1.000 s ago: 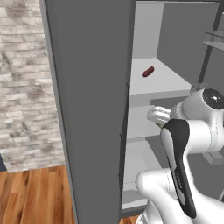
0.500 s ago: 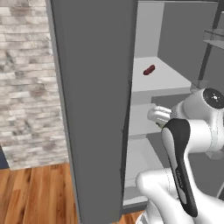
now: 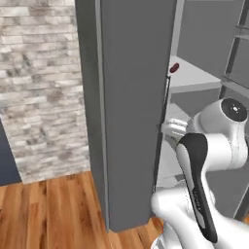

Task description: Retrieve the sausage and cheese from the fridge and place them on the cutting board on the counter.

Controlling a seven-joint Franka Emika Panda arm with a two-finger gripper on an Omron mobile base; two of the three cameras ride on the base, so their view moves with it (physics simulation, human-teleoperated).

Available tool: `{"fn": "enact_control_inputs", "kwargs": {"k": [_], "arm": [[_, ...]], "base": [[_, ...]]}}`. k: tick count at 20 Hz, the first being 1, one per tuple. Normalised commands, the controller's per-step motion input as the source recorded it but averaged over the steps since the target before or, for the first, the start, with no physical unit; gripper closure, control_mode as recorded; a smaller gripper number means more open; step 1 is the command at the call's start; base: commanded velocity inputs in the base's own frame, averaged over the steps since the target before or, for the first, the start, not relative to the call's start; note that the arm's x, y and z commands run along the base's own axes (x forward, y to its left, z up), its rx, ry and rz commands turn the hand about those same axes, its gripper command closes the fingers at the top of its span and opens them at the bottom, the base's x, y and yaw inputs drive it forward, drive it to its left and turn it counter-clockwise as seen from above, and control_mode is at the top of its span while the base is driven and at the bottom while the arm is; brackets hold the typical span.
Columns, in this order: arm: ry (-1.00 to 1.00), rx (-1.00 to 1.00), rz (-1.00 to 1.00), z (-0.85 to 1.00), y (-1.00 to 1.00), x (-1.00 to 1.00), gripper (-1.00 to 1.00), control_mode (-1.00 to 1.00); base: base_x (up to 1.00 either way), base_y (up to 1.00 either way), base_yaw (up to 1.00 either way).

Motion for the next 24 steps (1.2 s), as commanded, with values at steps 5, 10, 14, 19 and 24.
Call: {"fn": "enact_control_inputs", "kwargs": {"k": [5, 10, 14, 19, 24], "arm": [[0.0, 0.0, 0.0, 0.0, 0.0, 0.0, 1.0, 1.0], [0.0, 0.0, 0.0, 0.0, 0.0, 0.0, 1.0, 1.0], [0.0, 0.0, 0.0, 0.0, 0.0, 0.0, 1.0, 1.0], [0.0, 0.0, 0.0, 0.0, 0.0, 0.0, 1.0, 1.0], [0.0, 0.0, 0.0, 0.0, 0.0, 0.0, 1.0, 1.0]], "base": [[-0.95, 0.0, -0.54], [-0.17, -0.24, -0.65], [0.0, -0.47, -0.63], [0.0, -0.54, -0.61], [0.0, -0.61, -0.57]]}}
